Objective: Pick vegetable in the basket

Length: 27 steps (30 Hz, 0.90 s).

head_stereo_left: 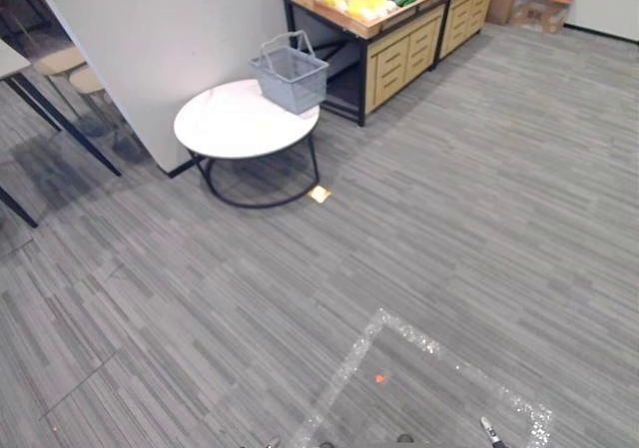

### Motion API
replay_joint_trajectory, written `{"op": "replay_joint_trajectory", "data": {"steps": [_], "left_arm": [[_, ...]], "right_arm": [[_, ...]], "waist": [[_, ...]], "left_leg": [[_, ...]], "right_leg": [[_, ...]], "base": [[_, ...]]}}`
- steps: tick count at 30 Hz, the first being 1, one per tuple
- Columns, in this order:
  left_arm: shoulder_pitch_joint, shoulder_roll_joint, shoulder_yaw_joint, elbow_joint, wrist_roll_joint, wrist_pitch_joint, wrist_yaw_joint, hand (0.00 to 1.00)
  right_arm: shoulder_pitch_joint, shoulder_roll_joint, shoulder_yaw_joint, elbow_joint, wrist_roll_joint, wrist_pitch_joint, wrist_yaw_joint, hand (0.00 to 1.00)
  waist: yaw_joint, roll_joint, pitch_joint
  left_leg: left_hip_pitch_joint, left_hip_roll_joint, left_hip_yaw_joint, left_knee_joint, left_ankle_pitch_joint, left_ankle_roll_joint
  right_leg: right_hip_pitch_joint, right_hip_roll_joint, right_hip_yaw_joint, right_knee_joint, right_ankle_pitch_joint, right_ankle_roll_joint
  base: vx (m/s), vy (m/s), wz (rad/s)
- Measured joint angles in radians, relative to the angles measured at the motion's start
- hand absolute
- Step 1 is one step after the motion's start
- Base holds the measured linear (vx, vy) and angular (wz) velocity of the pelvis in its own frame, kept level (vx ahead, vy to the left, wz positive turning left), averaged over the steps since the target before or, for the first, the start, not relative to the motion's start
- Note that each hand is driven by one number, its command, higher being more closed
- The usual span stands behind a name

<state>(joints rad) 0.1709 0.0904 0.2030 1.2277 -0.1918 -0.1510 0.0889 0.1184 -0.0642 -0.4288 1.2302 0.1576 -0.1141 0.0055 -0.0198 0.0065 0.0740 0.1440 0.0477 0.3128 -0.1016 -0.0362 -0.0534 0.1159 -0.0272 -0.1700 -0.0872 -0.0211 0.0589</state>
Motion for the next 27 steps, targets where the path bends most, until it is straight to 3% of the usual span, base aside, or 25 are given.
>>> {"op": "replay_joint_trajectory", "data": {"steps": [9,16,17,18,19,21,22,24,26,27], "left_arm": [[-0.013,0.000,0.001,0.000,-0.033,0.002,-0.017,0.00],[-0.053,-0.001,0.022,-0.017,-0.100,0.002,-0.016,0.00],[-0.058,0.000,0.041,-0.026,-0.100,0.002,-0.014,0.00],[-0.057,0.001,0.044,-0.036,-0.100,0.002,-0.015,0.00],[-0.059,0.004,0.066,-0.061,-0.100,0.002,-0.017,0.00],[-0.064,-0.013,0.112,-0.096,-0.100,0.001,-0.017,0.00],[-0.063,-0.027,0.135,-0.098,-0.103,0.002,-0.017,0.00],[-0.064,-0.034,0.139,-0.101,-0.110,0.007,-0.017,0.00],[-0.065,-0.043,0.137,-0.104,-0.113,0.007,-0.019,0.00],[-0.064,-0.047,0.134,-0.095,-0.112,0.008,-0.020,0.00]], "right_arm": [[-0.008,0.001,-0.039,0.001,-0.044,0.005,0.012,0.00],[-0.047,0.000,-0.031,-0.002,-0.040,0.017,0.026,0.00],[-0.049,-0.001,-0.011,-0.003,-0.040,0.017,0.027,0.00],[-0.048,-0.001,0.000,-0.004,-0.038,0.017,0.027,0.00],[-0.049,-0.002,0.010,-0.003,-0.038,0.016,0.027,0.00],[-0.049,-0.011,0.019,-0.007,-0.038,0.015,0.026,0.00],[-0.045,-0.018,0.049,-0.011,-0.037,0.015,0.023,0.00],[-0.050,-0.025,0.081,-0.023,-0.037,0.015,0.022,0.00],[-0.075,-0.037,0.085,-0.031,-0.037,0.015,0.023,0.00],[-0.105,-0.037,0.096,-0.038,-0.037,0.012,0.025,0.00]], "waist": [[-0.001,-0.007,0.013],[-0.001,-0.010,0.064],[0.001,-0.016,0.078],[0.000,-0.017,0.080],[-0.001,-0.025,0.090],[0.003,-0.006,0.127],[0.009,-0.004,0.136],[0.025,-0.004,0.136],[0.032,-0.004,0.137],[0.051,-0.003,0.138]], "left_leg": [[-0.008,0.006,0.006,0.000,-0.001,0.000],[-0.059,0.039,0.053,0.043,-0.023,-0.024],[-0.109,0.070,0.063,0.190,-0.086,-0.032],[-0.149,0.090,0.062,0.287,-0.114,-0.037],[-0.242,0.134,0.056,0.505,-0.128,-0.041],[-0.354,0.210,0.009,0.816,-0.080,0.008],[-0.414,0.219,-0.035,0.941,-0.042,0.004],[-0.468,0.183,-0.088,0.980,-0.080,-0.012],[-0.521,0.147,-0.092,0.913,-0.108,-0.013],[-0.552,0.116,-0.072,0.712,-0.096,-0.006]], "right_leg": [[-0.015,0.005,0.005,0.010,-0.003,-0.004],[-0.148,0.022,0.044,0.183,-0.088,-0.046],[-0.147,0.022,0.052,0.197,-0.113,-0.060],[-0.145,0.025,0.050,0.200,-0.123,-0.065],[-0.131,0.025,0.044,0.201,-0.129,-0.074],[-0.070,0.041,0.028,0.200,-0.140,-0.086],[-0.039,0.046,0.025,0.205,-0.162,-0.096],[-0.016,0.028,0.032,0.216,-0.191,-0.102],[-0.016,0.012,0.043,0.203,-0.197,-0.098],[-0.004,-0.007,0.054,0.185,-0.205,-0.091]], "base": [[-0.03,-0.023,-0.01],[0.03,-0.054,-0.19],[0.06,-0.103,-0.13],[0.06,-0.157,-0.01],[0.08,-0.167,0.17],[0.11,-0.123,0.20],[0.15,-0.025,0.12],[0.20,-0.003,0.03],[0.27,0.037,-0.08],[0.29,0.061,-0.20]]}}
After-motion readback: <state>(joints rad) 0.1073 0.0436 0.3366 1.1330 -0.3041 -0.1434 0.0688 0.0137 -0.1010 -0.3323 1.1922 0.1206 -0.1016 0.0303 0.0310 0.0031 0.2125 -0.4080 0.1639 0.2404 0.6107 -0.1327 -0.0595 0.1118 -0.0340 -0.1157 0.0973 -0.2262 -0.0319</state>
